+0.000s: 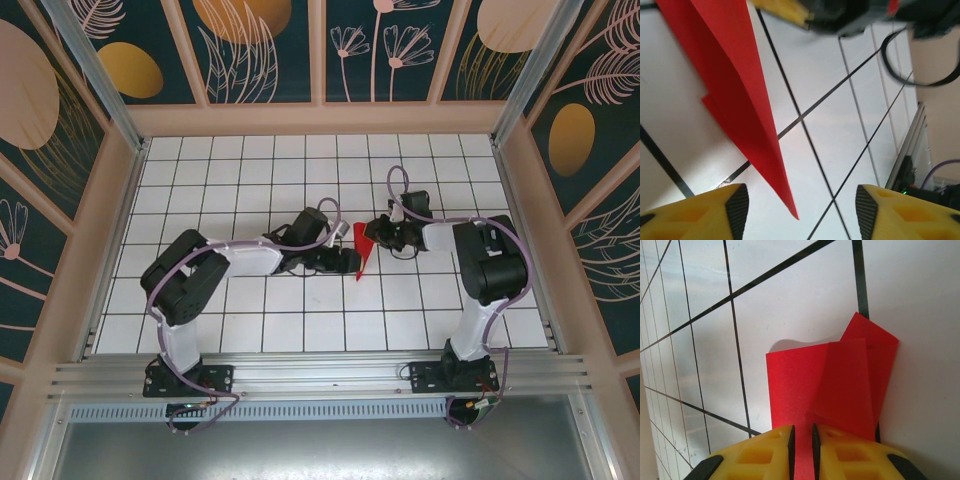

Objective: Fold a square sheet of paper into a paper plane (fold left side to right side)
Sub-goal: Fold the wing for the fifth time at the center of the table.

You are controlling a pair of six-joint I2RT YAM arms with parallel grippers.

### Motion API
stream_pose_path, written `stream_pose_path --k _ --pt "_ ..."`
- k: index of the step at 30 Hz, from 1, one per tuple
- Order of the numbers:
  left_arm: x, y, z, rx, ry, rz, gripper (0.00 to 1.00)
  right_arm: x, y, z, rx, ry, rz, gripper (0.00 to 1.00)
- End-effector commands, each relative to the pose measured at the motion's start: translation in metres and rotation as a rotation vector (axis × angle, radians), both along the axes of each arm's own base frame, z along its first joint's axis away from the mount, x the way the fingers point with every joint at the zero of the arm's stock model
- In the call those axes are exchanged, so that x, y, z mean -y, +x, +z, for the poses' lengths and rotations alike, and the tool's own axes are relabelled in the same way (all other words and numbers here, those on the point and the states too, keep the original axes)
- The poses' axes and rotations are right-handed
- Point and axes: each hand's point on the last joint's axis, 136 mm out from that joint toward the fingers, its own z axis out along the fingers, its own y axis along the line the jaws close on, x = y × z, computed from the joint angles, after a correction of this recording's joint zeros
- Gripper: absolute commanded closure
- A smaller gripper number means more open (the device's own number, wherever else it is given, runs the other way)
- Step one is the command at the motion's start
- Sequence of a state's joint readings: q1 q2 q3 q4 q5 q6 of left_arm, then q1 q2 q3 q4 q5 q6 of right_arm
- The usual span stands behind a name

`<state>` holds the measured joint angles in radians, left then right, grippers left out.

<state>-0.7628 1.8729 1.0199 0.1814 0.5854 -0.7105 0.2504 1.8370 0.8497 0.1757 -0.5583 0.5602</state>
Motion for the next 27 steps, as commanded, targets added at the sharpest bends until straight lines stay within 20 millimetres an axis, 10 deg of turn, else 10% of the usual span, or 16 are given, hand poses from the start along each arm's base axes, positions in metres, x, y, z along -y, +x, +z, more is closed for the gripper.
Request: stream_pose_path --k 1,19,27 --pt "-0.013 0.02 0.012 0.024 -0.032 0.065 0.35 -0.001 -0.006 0.009 0.002 0.018 0.004 0.8" --pt "0.031 0.047 -0.014 -0.07 -0.11 0.026 0.45 -0.003 -0.007 0.008 -0.004 0.015 0.012 0.8" --pt "0.038 0.046 -0.022 -0.102 -0.131 0.029 0.82 -0.003 -0.005 0.019 0.033 0.027 0.018 0.79"
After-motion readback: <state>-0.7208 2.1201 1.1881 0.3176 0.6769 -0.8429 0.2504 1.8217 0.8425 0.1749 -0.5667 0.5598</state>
